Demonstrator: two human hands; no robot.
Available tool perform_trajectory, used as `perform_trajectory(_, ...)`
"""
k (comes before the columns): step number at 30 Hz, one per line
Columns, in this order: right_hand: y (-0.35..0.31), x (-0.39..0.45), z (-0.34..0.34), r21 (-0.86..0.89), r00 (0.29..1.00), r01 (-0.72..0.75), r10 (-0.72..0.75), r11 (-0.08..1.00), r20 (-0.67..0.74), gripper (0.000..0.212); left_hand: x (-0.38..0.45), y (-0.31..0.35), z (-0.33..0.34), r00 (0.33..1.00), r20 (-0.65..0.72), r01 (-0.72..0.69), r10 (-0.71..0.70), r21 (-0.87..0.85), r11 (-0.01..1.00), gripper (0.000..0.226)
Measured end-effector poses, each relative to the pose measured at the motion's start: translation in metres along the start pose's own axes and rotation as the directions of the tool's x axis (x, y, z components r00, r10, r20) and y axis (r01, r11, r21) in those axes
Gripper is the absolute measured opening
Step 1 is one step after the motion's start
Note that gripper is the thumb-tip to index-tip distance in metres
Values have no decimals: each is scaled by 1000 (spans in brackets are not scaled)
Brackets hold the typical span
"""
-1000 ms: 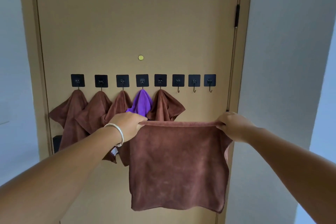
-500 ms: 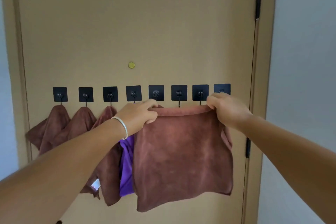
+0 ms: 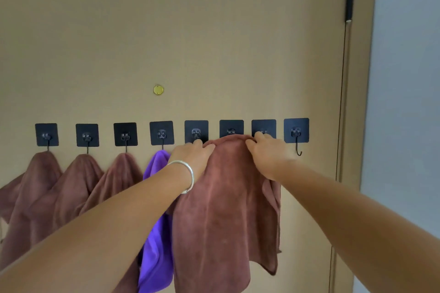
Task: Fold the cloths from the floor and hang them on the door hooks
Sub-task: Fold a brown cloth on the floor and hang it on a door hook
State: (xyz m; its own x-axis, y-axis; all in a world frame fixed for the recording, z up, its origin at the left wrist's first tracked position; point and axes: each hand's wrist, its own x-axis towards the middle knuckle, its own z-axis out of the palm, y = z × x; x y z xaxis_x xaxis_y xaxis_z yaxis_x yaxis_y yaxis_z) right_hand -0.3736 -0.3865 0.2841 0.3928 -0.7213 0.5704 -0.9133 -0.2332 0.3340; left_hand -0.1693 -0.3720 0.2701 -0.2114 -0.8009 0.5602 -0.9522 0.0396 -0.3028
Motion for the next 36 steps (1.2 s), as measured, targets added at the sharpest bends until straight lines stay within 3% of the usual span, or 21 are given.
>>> perform_trajectory(4,-11,6,15,29,997,-65,67,997,-40,34,10,11,13,999,-15,31,-31,-21,999,42)
perform_trajectory(10,-35,-17,54,82,995,-51,44,995,88,30,-1,35,19,982,186,-24,17,33,999,42)
perform_trajectory(16,-30,-31,77,209,989,-21,-10,978,147,52,-11,50,13,878,455,-47,149,-229,972,38)
perform_trajectory(18,-21,-37,82,247,985,0,-42,969,165,61,-14,52,13,848,505,-67,162,-201,977,41)
perform_trajectory(21,-16,-45,88,235,986,36,-73,971,150,58,-22,52,17,832,528,-135,170,-105,985,44)
perform_trajectory(24,-13,-49,89,187,991,74,-93,980,93,44,-26,46,14,893,418,-156,166,-58,986,34)
perform_trajectory(26,-9,-52,86,186,995,71,-82,980,54,36,-25,39,6,966,228,-120,125,-34,992,28)
perform_trajectory(28,-2,-56,84,182,999,36,-40,983,23,33,-23,36,-4,995,58,-74,76,-43,996,29)
perform_trajectory(32,14,-69,77,173,995,-96,93,980,23,32,-19,44,-11,977,-170,-146,129,-90,985,29)
perform_trajectory(36,33,-86,72,97,978,-208,205,973,42,32,-11,65,-1,927,-269,-307,263,-135,942,39)
